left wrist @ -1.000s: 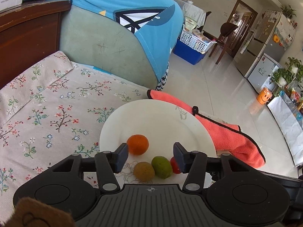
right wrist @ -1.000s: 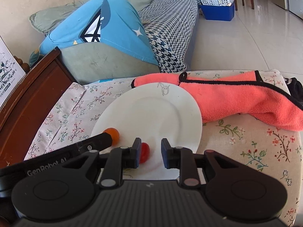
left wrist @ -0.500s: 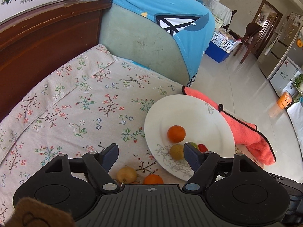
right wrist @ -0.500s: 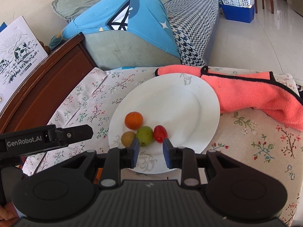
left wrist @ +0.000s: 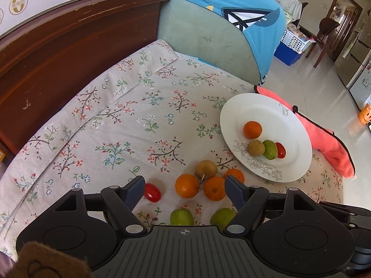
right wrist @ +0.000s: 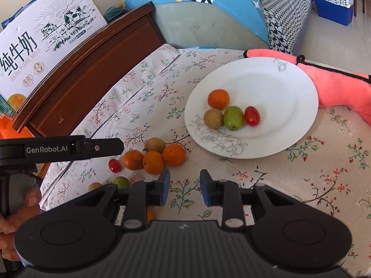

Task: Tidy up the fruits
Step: 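Move both tools back over the remaining fruits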

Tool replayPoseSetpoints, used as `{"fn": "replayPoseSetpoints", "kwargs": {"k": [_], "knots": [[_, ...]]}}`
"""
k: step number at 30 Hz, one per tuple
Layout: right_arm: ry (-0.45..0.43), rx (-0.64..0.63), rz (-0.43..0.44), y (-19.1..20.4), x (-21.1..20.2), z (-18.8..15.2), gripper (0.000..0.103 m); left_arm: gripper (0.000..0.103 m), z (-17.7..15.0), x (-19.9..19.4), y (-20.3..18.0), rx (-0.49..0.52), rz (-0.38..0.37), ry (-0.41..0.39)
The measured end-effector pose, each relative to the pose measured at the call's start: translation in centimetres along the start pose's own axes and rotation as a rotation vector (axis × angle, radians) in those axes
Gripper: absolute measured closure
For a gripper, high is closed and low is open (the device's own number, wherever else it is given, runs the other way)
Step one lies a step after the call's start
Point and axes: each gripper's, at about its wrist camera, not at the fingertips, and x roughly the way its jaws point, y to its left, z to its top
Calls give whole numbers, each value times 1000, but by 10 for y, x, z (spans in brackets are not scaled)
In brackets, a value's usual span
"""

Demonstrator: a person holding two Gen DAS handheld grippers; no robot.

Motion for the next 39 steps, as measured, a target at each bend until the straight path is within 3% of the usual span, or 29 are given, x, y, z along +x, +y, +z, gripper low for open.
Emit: {"fn": "replayPoseSetpoints", "kwargs": {"k": [22, 39], "knots": [[127, -91, 117, 46, 2, -60, 68, 28, -42, -16, 35, -13, 77, 39], [169, -166, 133, 74, 15, -73, 67, 29, -52, -2, 35, 40, 114, 55]]}}
